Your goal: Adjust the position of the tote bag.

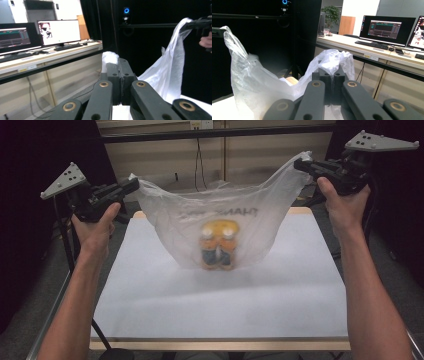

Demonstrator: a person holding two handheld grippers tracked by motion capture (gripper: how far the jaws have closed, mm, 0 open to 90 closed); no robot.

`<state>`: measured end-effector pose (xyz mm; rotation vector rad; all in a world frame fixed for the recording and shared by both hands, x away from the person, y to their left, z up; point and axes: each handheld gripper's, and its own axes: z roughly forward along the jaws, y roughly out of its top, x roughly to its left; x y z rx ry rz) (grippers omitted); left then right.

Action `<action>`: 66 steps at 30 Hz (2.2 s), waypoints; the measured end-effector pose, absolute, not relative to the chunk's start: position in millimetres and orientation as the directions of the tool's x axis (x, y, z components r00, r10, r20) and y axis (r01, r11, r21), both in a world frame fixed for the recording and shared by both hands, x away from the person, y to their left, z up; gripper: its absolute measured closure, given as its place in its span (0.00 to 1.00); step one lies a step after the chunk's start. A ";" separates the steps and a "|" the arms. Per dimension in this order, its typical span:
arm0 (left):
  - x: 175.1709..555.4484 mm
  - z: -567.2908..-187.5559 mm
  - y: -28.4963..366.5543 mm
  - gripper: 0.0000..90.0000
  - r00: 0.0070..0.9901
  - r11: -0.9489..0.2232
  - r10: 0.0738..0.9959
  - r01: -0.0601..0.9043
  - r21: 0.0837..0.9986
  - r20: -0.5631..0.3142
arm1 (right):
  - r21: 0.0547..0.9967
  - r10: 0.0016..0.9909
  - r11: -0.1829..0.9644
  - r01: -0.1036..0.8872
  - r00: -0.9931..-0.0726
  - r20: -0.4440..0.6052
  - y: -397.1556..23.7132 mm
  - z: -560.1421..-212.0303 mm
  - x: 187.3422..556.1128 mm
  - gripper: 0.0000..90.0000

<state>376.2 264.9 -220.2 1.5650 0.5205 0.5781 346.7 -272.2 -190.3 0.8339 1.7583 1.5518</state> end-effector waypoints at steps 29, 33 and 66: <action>367.2 -265.1 283.8 1.00 0.786 -0.169 0.616 0.067 0.983 0.053 | 0.978 0.783 0.133 0.158 -0.622 -0.006 -281.2 -239.0 336.7 1.00; 368.8 -273.2 284.3 1.00 0.786 -0.171 0.617 0.085 0.982 0.040 | 0.972 0.783 0.154 0.176 -0.622 -0.011 -279.8 -248.1 336.6 1.00; 378.6 -346.0 286.4 1.00 0.787 -0.277 0.617 0.230 0.933 -0.011 | 0.921 0.817 0.208 0.331 -0.576 0.022 -277.9 -315.6 366.0 1.00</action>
